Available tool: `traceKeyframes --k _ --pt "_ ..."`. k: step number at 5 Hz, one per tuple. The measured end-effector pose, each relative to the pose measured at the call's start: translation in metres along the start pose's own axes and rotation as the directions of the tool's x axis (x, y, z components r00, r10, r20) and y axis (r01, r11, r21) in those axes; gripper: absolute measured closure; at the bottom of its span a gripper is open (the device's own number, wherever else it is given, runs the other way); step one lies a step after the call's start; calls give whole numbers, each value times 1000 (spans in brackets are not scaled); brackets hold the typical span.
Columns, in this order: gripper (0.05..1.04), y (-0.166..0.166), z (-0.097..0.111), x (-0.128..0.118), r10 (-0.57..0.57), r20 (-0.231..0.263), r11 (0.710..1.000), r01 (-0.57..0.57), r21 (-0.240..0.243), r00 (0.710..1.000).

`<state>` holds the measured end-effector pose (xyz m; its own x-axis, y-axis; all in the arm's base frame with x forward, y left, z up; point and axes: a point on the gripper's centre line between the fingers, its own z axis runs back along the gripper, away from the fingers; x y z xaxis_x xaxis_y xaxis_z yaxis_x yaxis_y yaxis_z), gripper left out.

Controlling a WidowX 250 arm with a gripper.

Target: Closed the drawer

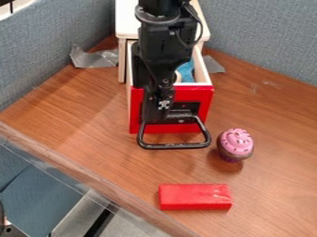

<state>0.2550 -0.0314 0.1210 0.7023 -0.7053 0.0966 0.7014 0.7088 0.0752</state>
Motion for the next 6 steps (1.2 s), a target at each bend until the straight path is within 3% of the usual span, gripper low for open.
traceKeyframes --k 2,4,6 --pt "82 -18 -16 -3 -59 -19 997 57 -56 998" --pt "83 -55 -31 -1 -177 -12 982 176 -64 984" --pt "83 -79 -66 14 -201 -28 979 200 -46 979"
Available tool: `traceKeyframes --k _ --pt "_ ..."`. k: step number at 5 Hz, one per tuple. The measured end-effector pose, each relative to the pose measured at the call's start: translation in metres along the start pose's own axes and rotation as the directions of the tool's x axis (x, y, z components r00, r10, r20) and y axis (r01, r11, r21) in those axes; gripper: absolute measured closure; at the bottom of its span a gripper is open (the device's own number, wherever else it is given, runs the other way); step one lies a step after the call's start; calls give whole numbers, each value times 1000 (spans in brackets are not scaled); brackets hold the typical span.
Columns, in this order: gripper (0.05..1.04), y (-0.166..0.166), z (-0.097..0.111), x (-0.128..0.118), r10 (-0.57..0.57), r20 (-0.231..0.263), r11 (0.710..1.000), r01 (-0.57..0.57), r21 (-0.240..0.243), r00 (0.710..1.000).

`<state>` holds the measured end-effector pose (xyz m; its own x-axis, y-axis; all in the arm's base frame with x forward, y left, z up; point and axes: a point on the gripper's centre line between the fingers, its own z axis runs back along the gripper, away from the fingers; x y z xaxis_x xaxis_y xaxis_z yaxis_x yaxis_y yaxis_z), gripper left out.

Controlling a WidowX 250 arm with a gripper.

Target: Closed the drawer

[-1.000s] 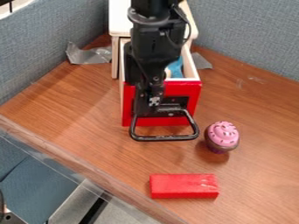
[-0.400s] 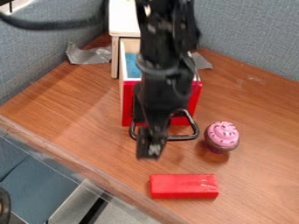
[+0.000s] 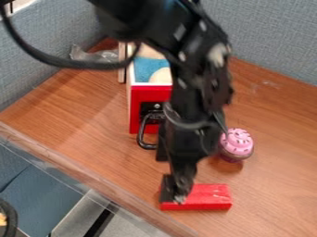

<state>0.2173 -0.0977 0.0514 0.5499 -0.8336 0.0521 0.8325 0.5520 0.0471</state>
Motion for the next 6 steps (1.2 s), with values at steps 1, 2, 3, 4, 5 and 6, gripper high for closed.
traceKeyframes --k 1,2,3,4,5,6 --pt "82 -1 -18 6 5 -9 1000 -5 -3 1000" --pt "83 0 -32 11 13 -18 1000 -13 16 1000" --pt "83 5 -35 17 11 -17 1000 -10 28 1000" --pt "83 14 -42 14 38 -19 999 -37 34 999" --pt "83 25 -42 12 58 -9 996 -58 70 998" --pt "83 37 -40 8 67 -30 989 -63 132 997"
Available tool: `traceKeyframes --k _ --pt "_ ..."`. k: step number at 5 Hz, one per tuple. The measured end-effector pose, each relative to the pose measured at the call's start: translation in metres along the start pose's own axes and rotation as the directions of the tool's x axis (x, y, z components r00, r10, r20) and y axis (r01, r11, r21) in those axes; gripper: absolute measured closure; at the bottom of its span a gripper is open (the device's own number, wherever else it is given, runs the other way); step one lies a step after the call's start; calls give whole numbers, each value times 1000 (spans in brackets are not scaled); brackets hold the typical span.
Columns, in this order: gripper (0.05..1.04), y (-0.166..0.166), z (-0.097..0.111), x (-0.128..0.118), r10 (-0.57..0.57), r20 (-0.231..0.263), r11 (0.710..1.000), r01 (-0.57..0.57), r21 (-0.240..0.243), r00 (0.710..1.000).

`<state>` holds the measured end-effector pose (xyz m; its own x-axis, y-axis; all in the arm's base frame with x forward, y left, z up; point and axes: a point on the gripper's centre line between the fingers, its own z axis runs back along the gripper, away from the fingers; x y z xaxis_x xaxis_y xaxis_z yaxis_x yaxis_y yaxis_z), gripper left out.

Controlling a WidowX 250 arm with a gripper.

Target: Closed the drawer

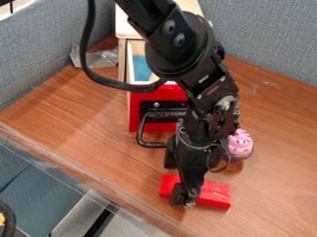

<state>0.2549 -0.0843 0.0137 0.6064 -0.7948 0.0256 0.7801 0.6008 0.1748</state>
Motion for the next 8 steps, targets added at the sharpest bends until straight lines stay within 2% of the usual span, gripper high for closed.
traceKeyframes --k 3,7,8 --pt "83 36 -3 -1 85 4 996 -85 21 996" --pt "83 64 -9 -13 136 -20 989 -134 64 991" --pt "83 66 -14 -18 141 -39 989 -139 59 989"
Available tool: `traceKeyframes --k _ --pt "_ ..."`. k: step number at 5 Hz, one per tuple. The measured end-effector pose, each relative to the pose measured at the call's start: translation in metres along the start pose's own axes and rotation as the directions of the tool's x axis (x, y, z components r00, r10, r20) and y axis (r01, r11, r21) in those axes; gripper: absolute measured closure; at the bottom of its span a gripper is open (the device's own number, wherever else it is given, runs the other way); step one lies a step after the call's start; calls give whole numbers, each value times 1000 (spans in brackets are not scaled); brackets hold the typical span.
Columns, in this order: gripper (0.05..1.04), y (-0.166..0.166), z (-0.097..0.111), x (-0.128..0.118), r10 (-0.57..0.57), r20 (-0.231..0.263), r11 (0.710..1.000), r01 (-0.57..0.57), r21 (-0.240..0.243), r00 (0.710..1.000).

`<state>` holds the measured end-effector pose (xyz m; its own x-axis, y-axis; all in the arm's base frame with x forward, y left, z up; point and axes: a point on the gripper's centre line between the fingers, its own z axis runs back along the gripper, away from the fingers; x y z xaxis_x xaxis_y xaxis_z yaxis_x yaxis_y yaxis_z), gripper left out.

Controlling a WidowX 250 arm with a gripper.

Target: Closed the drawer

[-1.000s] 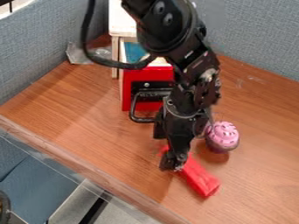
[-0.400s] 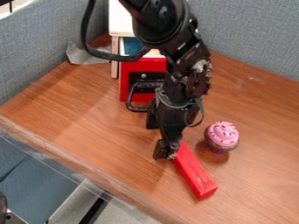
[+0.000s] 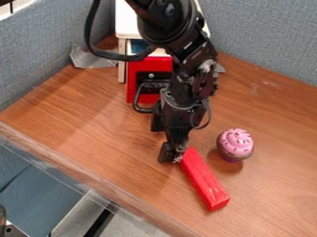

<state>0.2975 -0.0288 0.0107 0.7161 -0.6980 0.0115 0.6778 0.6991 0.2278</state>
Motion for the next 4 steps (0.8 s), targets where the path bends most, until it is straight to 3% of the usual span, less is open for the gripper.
traceKeyframes --k 4 --pt "83 14 -3 -3 27 -4 999 -27 25 1000"
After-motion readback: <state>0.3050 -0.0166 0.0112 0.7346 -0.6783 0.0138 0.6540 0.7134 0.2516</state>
